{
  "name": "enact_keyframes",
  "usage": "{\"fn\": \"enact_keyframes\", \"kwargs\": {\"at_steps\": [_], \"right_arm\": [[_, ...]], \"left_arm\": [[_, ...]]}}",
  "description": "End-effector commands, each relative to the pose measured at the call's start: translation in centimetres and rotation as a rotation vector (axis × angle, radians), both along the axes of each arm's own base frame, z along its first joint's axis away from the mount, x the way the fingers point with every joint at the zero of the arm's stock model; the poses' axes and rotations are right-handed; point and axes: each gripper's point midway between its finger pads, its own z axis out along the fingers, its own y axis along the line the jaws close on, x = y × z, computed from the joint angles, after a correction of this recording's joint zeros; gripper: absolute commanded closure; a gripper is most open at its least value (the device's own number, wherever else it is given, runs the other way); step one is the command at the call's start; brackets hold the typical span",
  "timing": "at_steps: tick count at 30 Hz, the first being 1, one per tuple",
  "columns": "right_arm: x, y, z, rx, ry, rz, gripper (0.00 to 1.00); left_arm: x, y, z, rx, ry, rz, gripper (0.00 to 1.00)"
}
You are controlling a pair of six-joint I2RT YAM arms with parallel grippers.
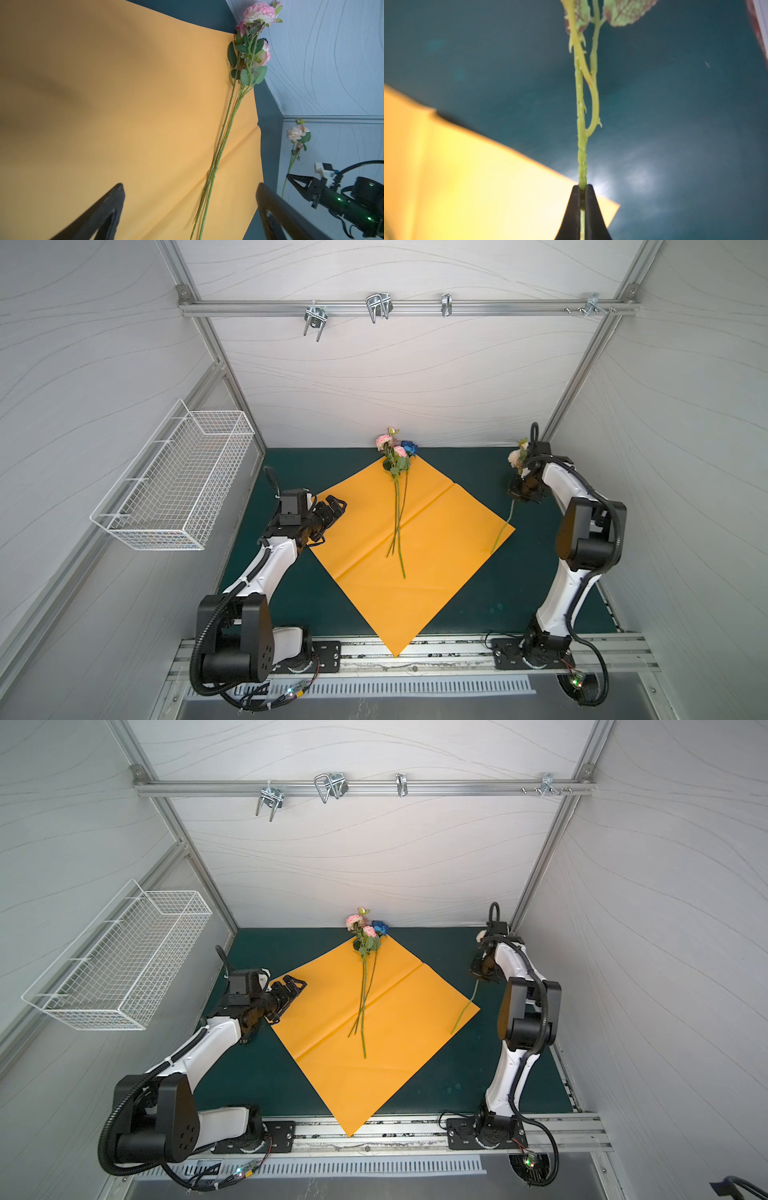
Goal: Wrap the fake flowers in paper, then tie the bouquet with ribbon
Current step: 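Carry the peach roses with the right gripper and lay them beside the bunch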
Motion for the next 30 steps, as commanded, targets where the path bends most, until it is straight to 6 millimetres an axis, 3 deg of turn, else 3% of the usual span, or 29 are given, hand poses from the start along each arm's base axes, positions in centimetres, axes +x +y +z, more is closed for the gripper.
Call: {"fn": "enact_keyframes", "kwargs": {"at_steps": [1,4,7,10,13,18,25,30], "right_arm": [[-1.2,7.8,3.8,0.040,-0.074,0.120,1.00],[-1.9,15.1,4.2,0.102,-0.113,0.219,1.00],[-2.3,21.2,3.8,0.155,-0.119,0.292,1.00],[-2.1,25.8,2.6,0.207,-0.099,0.365,1.00],[-1.5,29.0,1.1,0.217,-0.081,0.427,1.00],[0.0,31.3,-1.3,0.225,-0.058,0.444,1.00],[0.3,32.2,-4.5,0.243,0.001,0.463,1.00],[-0.1,31.9,-7.1,0.230,0.060,0.479,0.92]], "left_arm": [[0.8,-0.2,0.9,-0.012,-0.031,0.002,0.01],[0.8,-0.2,0.9,-0.017,-0.032,-0.001,0.01],[0.7,-0.3,1.0,-0.018,-0.033,-0.006,0.01],[0.5,-0.3,1.1,-0.016,-0.034,-0.008,0.01],[0.3,-0.3,1.1,-0.014,-0.034,-0.008,0.01],[0.3,-0.3,1.0,-0.011,-0.032,-0.007,0.01],[0.4,-0.3,0.9,-0.011,-0.029,-0.006,0.01],[0.4,-0.3,0.7,-0.014,-0.025,-0.006,0.01]]}}
